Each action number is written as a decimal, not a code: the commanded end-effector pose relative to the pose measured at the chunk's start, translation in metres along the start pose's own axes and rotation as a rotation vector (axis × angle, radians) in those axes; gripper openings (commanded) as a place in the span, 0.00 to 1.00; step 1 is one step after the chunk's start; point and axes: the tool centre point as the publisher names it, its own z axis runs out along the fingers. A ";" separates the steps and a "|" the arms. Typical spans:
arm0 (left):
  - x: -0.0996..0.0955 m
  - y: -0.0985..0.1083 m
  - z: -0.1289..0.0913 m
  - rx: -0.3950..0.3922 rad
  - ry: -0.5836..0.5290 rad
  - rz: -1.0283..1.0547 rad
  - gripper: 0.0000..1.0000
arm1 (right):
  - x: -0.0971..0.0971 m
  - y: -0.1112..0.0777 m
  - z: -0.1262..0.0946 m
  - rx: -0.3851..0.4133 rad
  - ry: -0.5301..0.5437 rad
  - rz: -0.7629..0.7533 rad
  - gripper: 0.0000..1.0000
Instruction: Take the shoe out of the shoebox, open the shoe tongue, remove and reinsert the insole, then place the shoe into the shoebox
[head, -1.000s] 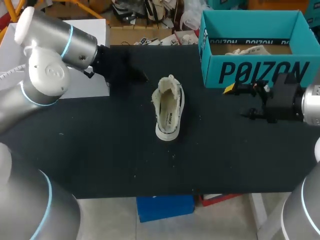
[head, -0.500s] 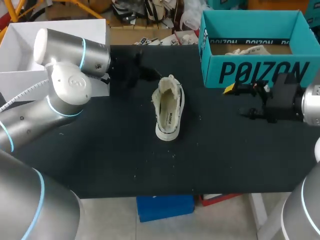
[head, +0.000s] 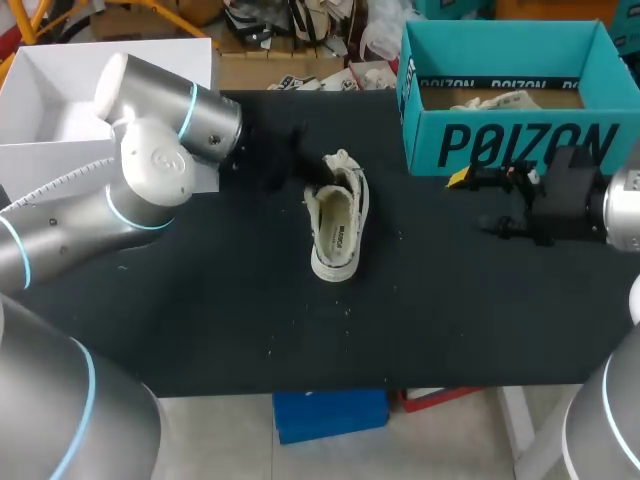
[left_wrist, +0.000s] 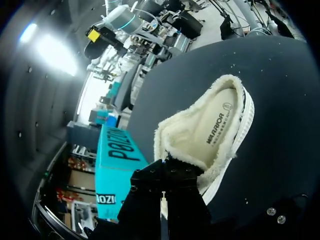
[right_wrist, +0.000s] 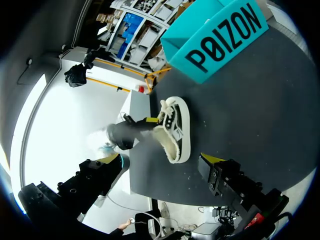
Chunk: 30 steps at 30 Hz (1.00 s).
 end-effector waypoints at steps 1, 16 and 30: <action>0.016 -0.011 -0.006 0.009 0.005 -0.016 0.00 | 0.001 0.000 0.001 0.000 -0.002 0.001 1.00; -0.015 -0.025 -0.071 0.028 0.041 0.052 0.00 | 0.001 0.000 0.001 0.000 -0.002 0.001 1.00; -0.016 -0.039 -0.092 0.028 0.047 0.033 1.00 | 0.001 0.000 0.001 0.000 -0.002 0.001 1.00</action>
